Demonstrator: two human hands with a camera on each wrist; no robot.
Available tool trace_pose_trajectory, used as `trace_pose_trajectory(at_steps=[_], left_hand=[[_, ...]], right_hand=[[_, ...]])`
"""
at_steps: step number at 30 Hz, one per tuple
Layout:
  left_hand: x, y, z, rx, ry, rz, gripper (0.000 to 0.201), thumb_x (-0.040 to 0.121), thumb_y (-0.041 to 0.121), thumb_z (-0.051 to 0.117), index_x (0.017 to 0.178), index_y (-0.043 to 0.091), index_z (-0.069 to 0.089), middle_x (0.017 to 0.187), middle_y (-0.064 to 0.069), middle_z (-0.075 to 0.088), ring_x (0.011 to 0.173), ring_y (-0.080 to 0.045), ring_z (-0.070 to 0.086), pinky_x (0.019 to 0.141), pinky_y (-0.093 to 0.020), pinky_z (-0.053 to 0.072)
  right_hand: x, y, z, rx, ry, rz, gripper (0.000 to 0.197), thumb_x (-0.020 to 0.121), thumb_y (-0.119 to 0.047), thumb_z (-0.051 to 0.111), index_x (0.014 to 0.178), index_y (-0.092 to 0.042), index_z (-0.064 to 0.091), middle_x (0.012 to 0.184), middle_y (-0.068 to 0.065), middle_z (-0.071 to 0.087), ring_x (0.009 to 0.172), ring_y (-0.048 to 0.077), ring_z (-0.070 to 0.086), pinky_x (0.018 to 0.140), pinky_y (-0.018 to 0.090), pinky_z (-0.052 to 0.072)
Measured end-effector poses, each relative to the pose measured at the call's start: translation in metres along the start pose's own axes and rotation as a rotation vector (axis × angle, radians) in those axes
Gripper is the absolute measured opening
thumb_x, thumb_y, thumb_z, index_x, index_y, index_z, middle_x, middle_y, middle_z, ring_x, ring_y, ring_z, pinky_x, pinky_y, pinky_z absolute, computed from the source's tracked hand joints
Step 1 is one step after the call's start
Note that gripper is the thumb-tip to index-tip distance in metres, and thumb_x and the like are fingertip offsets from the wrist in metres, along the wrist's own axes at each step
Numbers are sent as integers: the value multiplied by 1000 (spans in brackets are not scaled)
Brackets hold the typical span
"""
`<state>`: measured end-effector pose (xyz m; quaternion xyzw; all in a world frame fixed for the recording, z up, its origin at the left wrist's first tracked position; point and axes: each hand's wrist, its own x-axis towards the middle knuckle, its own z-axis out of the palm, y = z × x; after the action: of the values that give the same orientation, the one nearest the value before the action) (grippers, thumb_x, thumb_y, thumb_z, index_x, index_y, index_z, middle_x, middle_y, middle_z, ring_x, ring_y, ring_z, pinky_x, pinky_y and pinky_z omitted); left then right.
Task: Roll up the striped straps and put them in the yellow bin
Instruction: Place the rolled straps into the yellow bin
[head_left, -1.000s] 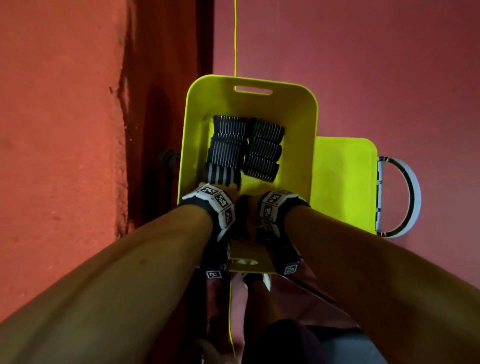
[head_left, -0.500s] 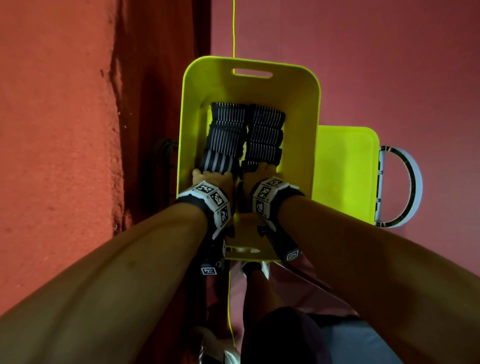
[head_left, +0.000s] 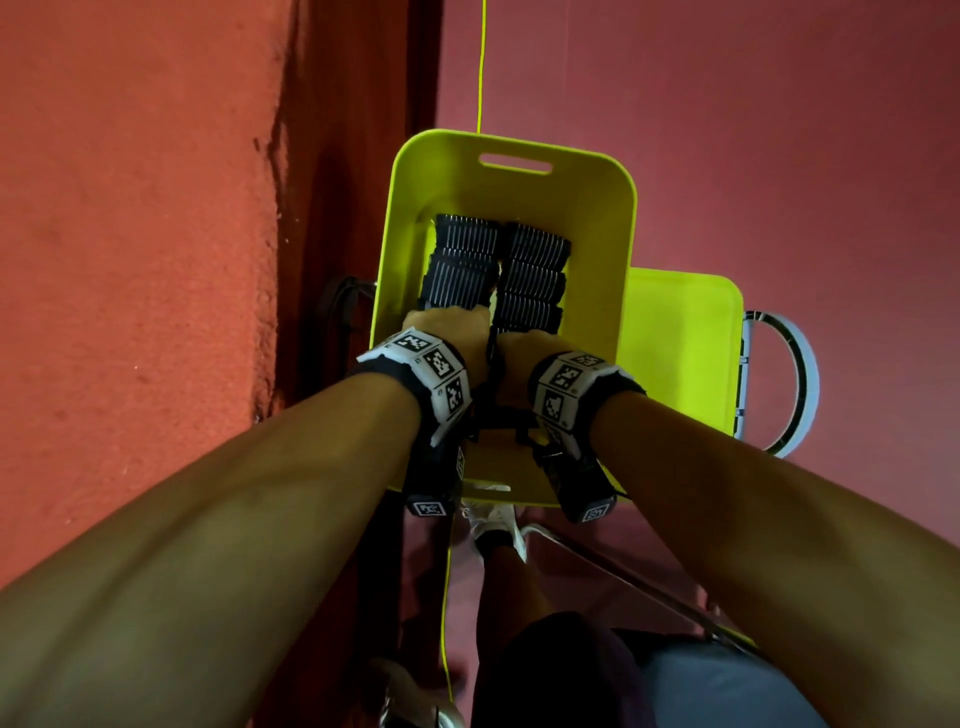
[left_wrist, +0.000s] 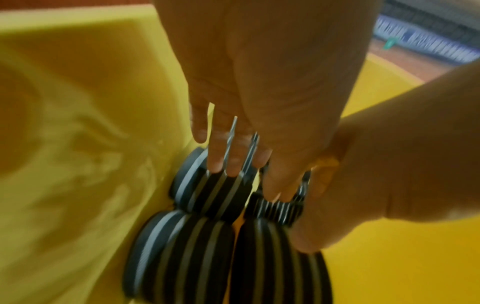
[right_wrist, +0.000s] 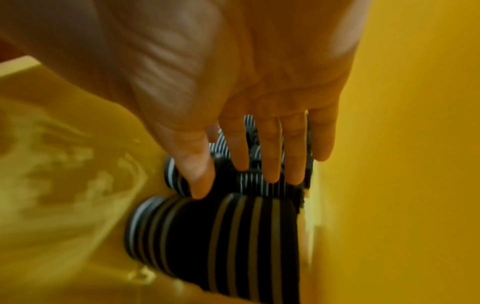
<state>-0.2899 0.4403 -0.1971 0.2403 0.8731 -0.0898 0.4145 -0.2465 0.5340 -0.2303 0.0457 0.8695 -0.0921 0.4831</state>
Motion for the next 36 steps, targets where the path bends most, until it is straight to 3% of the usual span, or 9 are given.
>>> trace_pose_trajectory(at_steps=[4,10,14,19,23,26,28,32,36], left_hand=[[-13,0,-12,-82,37,13,38,91,31,61,121,12,46,111,-9,63,99,-31,63,74,-36,43],[-69,-24,-25,-280,199,42,32,91,33,57,116,16,48,113,-8,63,104,-32,62,75,-35,41],[-133,-59,-30,-441,351,4,33,88,36,57,115,19,51,115,-7,64,109,-31,61,82,-37,46],[-235,-129,-8,-597,546,-143,27,87,34,58,109,21,55,112,-3,65,103,-29,63,78,-35,46],[-325,-192,65,-672,609,-343,41,86,38,60,122,22,51,118,-4,62,109,-31,61,84,-38,47],[-396,-229,144,-758,637,-532,43,85,40,61,122,20,51,118,-5,60,111,-32,58,88,-40,47],[-447,-246,200,-822,637,-659,45,85,41,62,123,20,50,120,-6,58,112,-31,57,91,-41,47],[-550,-255,312,-951,625,-898,48,84,41,63,126,22,49,123,-3,56,116,-28,54,93,-40,45],[-641,-230,417,-1060,631,-1103,47,83,43,62,125,24,50,122,0,56,116,-26,53,92,-38,46]], right_hand=[[-14,-1,-14,107,20,-4,41,89,-33,63,125,-20,51,119,8,58,108,36,57,92,48,51],[-53,-17,-40,198,203,-109,41,82,-42,63,114,-20,52,112,10,59,99,33,59,84,43,52],[-92,-58,-62,145,375,-236,39,78,-38,68,107,-16,52,108,15,58,102,35,57,83,42,49],[-140,-160,-67,57,421,-470,41,69,-37,65,103,-14,59,95,15,63,94,35,60,80,42,48],[-181,-270,-36,-129,415,-667,46,69,-30,78,110,-19,61,100,9,64,98,33,60,87,41,48],[-217,-354,14,-201,381,-831,47,69,-27,81,111,-17,62,101,9,63,101,33,60,89,41,47],[-240,-408,58,-270,315,-954,48,71,-33,78,113,-16,62,100,8,61,101,33,59,90,41,46],[-295,-501,158,-458,165,-1122,48,80,-37,71,123,-21,59,110,3,57,111,28,53,98,39,42],[-351,-563,265,-606,25,-1271,44,84,-40,64,125,-24,56,113,1,56,114,25,51,99,40,42]])
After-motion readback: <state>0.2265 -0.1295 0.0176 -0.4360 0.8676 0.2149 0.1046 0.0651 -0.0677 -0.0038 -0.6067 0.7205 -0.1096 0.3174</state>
